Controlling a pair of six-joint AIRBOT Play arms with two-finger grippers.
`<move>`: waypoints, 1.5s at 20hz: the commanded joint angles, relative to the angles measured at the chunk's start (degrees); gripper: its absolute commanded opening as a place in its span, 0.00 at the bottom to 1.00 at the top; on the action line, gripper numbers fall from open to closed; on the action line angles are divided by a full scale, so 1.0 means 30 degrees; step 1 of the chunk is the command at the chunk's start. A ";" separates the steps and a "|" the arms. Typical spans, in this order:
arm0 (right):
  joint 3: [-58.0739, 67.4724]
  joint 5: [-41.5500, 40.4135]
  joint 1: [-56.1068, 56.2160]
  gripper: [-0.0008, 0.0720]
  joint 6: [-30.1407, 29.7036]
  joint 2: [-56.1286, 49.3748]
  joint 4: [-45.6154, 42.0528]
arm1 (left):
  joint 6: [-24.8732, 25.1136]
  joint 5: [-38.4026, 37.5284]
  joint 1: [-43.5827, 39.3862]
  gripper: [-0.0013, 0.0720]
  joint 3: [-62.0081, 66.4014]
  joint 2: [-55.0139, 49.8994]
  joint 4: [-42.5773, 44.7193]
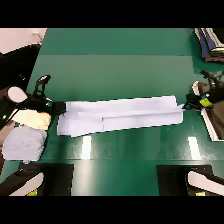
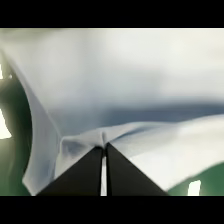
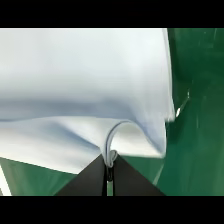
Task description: Fold the shirts.
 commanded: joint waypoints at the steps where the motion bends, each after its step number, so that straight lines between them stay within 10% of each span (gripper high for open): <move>1: 0.2157 -0.0663 0.0539 0.04 -0.0007 -0.3024 0.1486 | 0.0182 0.2557 0.0015 0.05 0.0940 -0.1821 -0.0066; 2: 0.2652 -0.0838 0.0364 0.19 -0.0262 -0.3519 0.2055 | 0.0168 0.2579 0.0015 0.06 0.1107 -0.1814 -0.0087; 5: 0.3672 -0.0634 -0.0947 0.47 -0.1392 -0.4197 0.4488 | 0.0058 0.1741 0.0015 0.85 0.2055 -0.1792 -0.0153; 9: 0.3060 0.1479 -0.3009 0.80 -0.2317 -0.4182 0.4612 | 0.0066 0.0022 0.0007 0.83 0.3381 -0.1676 -0.0525; 11: 0.1603 0.1341 -0.4131 0.80 -0.2739 -0.4189 0.4641 | 0.0262 -0.0146 0.0007 0.13 0.3388 -0.1683 -0.1647; 12: 0.0685 0.0852 -0.4605 0.80 -0.3162 -0.4189 0.4656 | 0.0313 -0.0015 0.0007 0.06 0.3388 -0.1683 -0.2229; 19: -0.1880 -0.0641 -0.4255 0.70 -0.4867 -0.6200 0.5559 | 0.0029 0.1647 -0.2229 0.05 0.3388 -0.1880 -0.4240; 24: -0.0605 -0.1093 -0.2550 0.04 -0.5508 -0.6302 0.7271 | -0.1064 0.4116 -0.5275 0.05 0.3956 -0.4320 -0.5799; 30: 0.2674 0.0568 -0.0561 0.03 -0.5479 -0.2076 0.8029 | -0.0860 0.4007 -0.8816 0.05 0.7876 -0.9624 -0.6229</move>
